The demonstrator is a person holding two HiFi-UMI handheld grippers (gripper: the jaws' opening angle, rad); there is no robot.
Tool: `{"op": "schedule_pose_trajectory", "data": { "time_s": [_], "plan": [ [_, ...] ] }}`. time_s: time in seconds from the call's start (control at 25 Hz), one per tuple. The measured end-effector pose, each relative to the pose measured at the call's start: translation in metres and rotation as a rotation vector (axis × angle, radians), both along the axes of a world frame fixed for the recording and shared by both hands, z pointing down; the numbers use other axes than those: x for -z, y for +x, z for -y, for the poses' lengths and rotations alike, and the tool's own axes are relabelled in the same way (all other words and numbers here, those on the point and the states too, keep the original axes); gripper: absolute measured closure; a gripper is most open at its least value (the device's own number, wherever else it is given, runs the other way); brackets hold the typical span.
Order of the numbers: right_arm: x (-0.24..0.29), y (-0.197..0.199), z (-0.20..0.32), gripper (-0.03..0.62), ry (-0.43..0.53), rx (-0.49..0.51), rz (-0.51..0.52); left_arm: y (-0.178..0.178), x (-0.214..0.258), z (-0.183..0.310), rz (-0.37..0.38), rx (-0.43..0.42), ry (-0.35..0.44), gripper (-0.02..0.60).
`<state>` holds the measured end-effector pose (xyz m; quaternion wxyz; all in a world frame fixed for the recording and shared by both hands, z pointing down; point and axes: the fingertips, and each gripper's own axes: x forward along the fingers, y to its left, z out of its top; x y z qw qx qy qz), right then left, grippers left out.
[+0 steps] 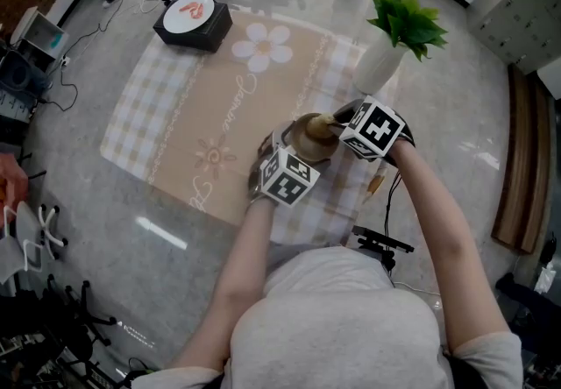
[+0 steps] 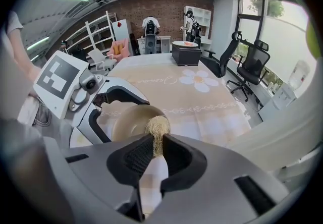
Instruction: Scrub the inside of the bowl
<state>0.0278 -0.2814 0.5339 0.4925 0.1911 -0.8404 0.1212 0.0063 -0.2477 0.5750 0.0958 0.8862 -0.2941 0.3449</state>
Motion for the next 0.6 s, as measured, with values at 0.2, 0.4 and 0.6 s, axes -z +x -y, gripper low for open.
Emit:
{"op": "schedule_pose_trajectory", "data": {
  "time_s": [0.2, 0.4, 0.6],
  "plan": [
    [0.002, 0.004, -0.010, 0.536, -0.035, 0.039, -0.026, 0.000, 0.002, 0.000, 0.001, 0.001, -0.001, 0.064],
    [0.001, 0.005, -0.025, 0.536, -0.083, 0.090, -0.040, 0.000, 0.001, 0.000, 0.003, 0.000, -0.003, 0.064],
    [0.001, 0.001, -0.041, 0.536, -0.134, 0.118, -0.009, 0.001, 0.000, 0.000, 0.002, -0.002, -0.005, 0.064]
  ]
}}
